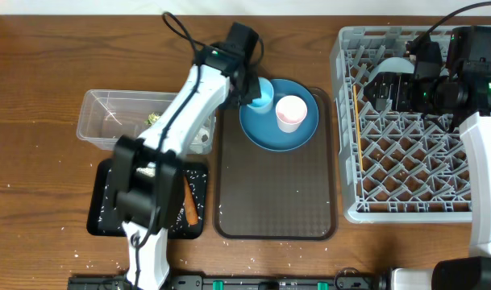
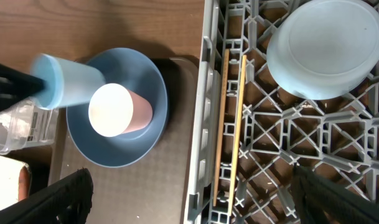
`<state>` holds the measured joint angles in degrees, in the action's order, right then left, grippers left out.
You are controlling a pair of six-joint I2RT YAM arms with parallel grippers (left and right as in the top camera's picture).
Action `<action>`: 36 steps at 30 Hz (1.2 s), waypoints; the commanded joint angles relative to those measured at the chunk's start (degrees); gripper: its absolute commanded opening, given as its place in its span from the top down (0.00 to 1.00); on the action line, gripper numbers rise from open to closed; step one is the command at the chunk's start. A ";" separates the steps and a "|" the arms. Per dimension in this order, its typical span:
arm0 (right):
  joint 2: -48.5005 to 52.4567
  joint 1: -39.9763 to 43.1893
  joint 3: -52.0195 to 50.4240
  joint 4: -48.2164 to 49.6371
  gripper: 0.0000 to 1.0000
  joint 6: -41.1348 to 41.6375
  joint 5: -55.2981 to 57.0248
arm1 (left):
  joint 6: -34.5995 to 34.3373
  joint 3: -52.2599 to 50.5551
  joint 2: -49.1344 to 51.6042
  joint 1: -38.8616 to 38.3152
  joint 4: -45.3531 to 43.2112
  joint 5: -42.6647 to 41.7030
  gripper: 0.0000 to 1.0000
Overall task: Sort waste into correct bins and load items into the dishwasher rack
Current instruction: 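Grasp the light-blue cup with the left gripper and lift it, then hold the cup out right and grasp it with the right gripper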
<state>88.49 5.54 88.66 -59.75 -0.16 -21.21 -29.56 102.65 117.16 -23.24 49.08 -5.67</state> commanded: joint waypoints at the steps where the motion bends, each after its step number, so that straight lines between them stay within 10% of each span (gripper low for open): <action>1: 0.15 -0.68 0.04 -0.02 0.01 0.76 -0.63 | 0.61 2.36 -9.27 1.03 0.28 4.20 0.94; 6: 0.15 -0.63 0.04 -0.02 0.01 0.76 -0.66 | 1.86 2.36 -19.69 2.19 4.83 1.14 0.94; 12: 0.15 -0.63 0.04 -0.02 0.01 0.76 -0.66 | 19.98 2.32 -30.18 0.55 7.52 -1.84 0.94; 22: 0.15 -0.70 0.04 0.00 0.01 0.83 -0.87 | 19.52 2.25 -34.69 1.29 15.58 -12.81 0.94; 31: 0.13 -0.68 0.04 -6.49 0.01 8.35 -7.56 | 24.92 2.16 -28.57 9.40 19.50 -38.97 0.94; 36: 0.13 -0.59 0.04 -11.74 0.01 -9.62 -24.81 | 32.44 2.14 -22.56 13.44 24.48 -56.52 0.94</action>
<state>88.49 5.54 88.66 -69.97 1.23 -31.59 -3.62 104.22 91.94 -11.33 72.07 -46.89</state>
